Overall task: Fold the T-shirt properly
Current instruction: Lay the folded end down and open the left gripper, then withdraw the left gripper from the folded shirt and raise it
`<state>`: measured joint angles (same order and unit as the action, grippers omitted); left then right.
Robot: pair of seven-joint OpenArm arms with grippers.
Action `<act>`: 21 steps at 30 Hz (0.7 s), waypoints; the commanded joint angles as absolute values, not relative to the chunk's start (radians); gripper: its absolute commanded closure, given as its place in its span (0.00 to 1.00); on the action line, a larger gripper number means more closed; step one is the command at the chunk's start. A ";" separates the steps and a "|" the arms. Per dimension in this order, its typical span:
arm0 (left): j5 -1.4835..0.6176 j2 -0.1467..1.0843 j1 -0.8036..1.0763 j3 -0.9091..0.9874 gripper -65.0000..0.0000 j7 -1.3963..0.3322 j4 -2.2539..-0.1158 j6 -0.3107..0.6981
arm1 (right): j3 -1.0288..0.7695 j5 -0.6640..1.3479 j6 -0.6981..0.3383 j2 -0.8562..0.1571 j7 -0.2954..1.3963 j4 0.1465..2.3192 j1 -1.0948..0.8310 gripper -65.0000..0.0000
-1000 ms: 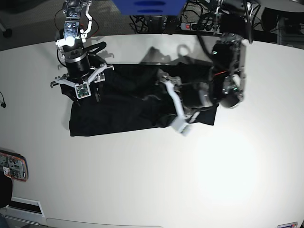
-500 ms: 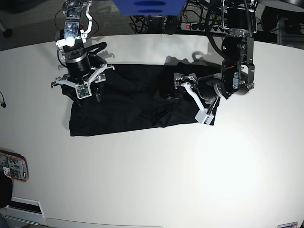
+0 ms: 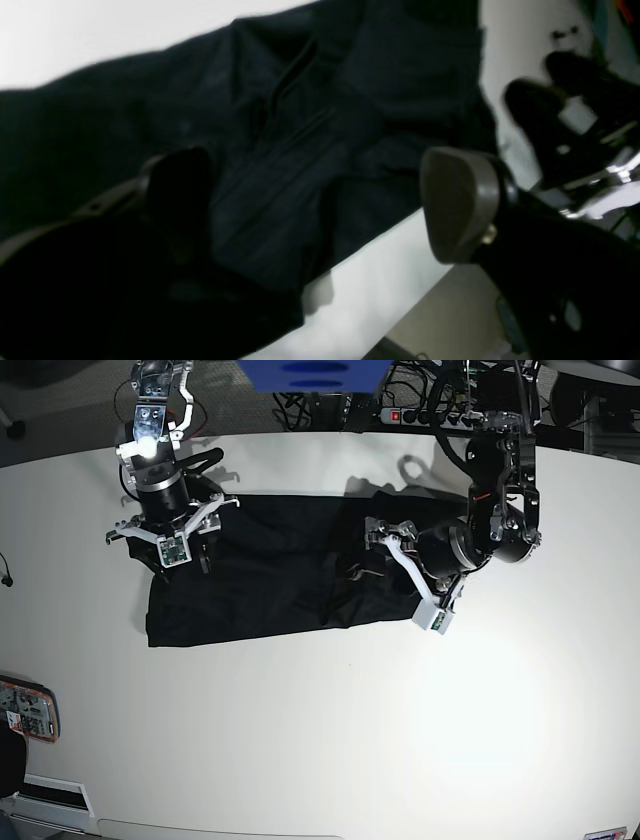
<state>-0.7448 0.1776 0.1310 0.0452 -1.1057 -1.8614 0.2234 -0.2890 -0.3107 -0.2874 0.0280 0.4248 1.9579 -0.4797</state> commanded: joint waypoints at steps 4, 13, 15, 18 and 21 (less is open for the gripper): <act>-0.720 0.176 0.108 0.047 0.00 -1.086 -1.761 0.229 | -0.291 -0.303 -0.282 0.025 0.400 1.977 -0.475 0.48; -0.768 0.153 0.097 -0.107 0.00 -1.023 -1.719 0.228 | -0.289 -0.303 -0.282 0.025 0.401 1.977 -0.473 0.49; -0.782 0.130 0.090 -0.151 0.00 -1.023 -1.722 0.226 | -0.289 -0.303 -0.282 0.025 0.401 1.977 -0.473 0.48; -0.765 0.076 0.054 -0.216 0.00 -1.021 -1.698 0.225 | -0.291 -0.303 -0.282 0.025 0.401 1.977 -0.473 0.48; -0.757 0.045 0.015 -0.257 0.00 -1.021 -1.649 0.225 | -0.291 -0.303 -0.282 0.025 0.401 1.977 -0.473 0.49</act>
